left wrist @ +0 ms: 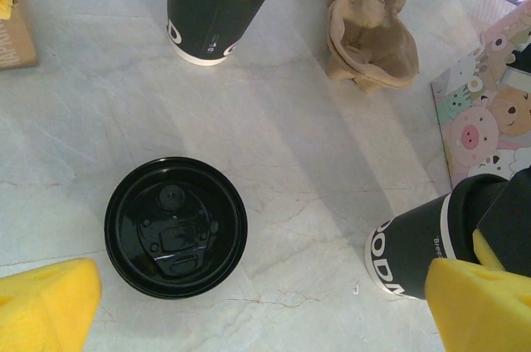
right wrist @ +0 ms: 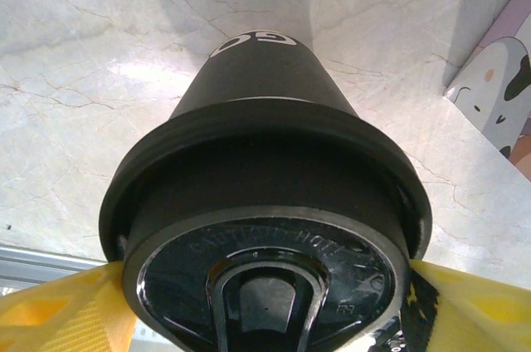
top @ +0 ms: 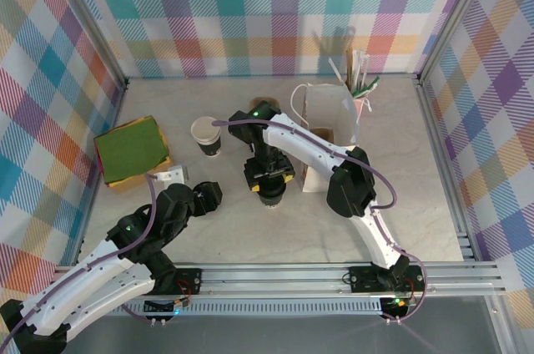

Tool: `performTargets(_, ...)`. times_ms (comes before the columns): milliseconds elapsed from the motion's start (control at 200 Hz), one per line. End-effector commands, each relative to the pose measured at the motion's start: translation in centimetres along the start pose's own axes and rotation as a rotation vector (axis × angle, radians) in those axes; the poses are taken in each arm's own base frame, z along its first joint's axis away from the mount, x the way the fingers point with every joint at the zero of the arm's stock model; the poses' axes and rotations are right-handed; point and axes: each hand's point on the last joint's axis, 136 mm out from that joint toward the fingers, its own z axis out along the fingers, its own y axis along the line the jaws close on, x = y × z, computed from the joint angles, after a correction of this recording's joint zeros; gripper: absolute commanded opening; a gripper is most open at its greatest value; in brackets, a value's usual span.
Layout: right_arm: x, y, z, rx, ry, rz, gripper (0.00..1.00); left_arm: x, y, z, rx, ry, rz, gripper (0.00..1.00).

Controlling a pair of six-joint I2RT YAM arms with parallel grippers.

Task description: Pack the takeout coffee

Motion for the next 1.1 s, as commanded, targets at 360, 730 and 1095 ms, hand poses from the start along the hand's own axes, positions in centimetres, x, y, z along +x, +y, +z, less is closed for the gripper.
performTargets(360, 0.4, -0.2, -0.4, 0.036, 0.008, 0.0, 0.78, 0.0, 0.1, 0.1, 0.005, -0.005, -0.011, 1.0)
performTargets(730, 0.5, -0.2, -0.5, 0.035, 0.012, 0.002, 0.79, 0.1, 0.1, 0.1, 0.007, -0.004, -0.014, 1.0)
performTargets(1095, 0.5, 0.0, 0.2, 0.033, 0.027, 0.001, 0.81, 0.0, 0.1, 0.0, 0.006, -0.005, -0.013, 1.0)
